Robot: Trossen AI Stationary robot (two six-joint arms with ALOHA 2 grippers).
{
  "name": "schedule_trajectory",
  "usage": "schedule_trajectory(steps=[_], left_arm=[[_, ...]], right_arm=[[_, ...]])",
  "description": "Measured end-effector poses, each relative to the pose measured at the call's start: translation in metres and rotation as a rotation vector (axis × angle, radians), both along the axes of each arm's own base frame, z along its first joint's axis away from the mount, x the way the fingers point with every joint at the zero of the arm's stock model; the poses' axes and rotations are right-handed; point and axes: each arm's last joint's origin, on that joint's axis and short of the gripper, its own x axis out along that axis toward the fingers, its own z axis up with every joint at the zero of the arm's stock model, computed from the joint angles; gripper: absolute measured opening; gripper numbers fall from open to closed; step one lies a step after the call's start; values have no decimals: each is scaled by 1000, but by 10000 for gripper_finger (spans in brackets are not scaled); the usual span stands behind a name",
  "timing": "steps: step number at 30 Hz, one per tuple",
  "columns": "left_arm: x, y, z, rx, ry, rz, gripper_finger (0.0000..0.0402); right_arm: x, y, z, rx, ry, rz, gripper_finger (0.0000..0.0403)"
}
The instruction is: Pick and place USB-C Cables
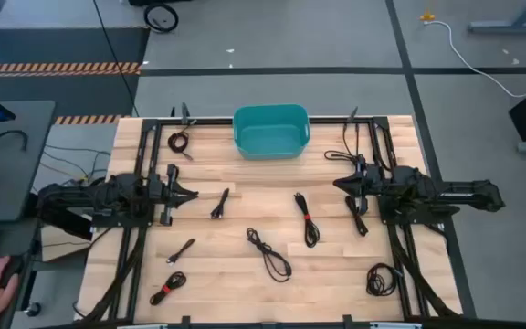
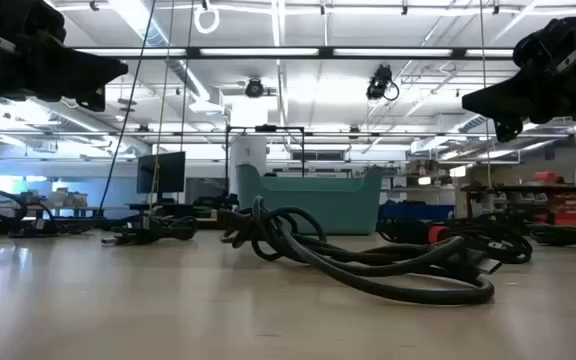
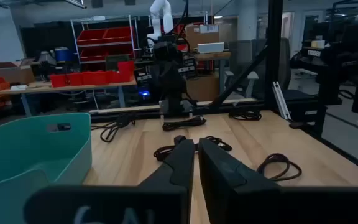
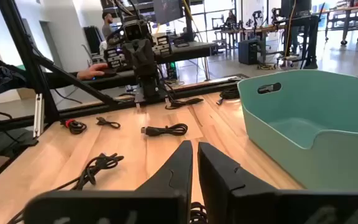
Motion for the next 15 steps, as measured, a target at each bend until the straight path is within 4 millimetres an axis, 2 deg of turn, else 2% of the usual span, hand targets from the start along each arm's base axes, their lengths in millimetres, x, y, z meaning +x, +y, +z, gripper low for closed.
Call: schedule_trajectory(steps=[8, 15], left_arm=[[0, 0, 0, 0, 0, -1, 39], [0, 0, 0, 0, 0, 0, 29]], right_arm=[[0, 0, 0, 0, 0, 0, 30], [0, 0, 0, 0, 0, 0, 30]])
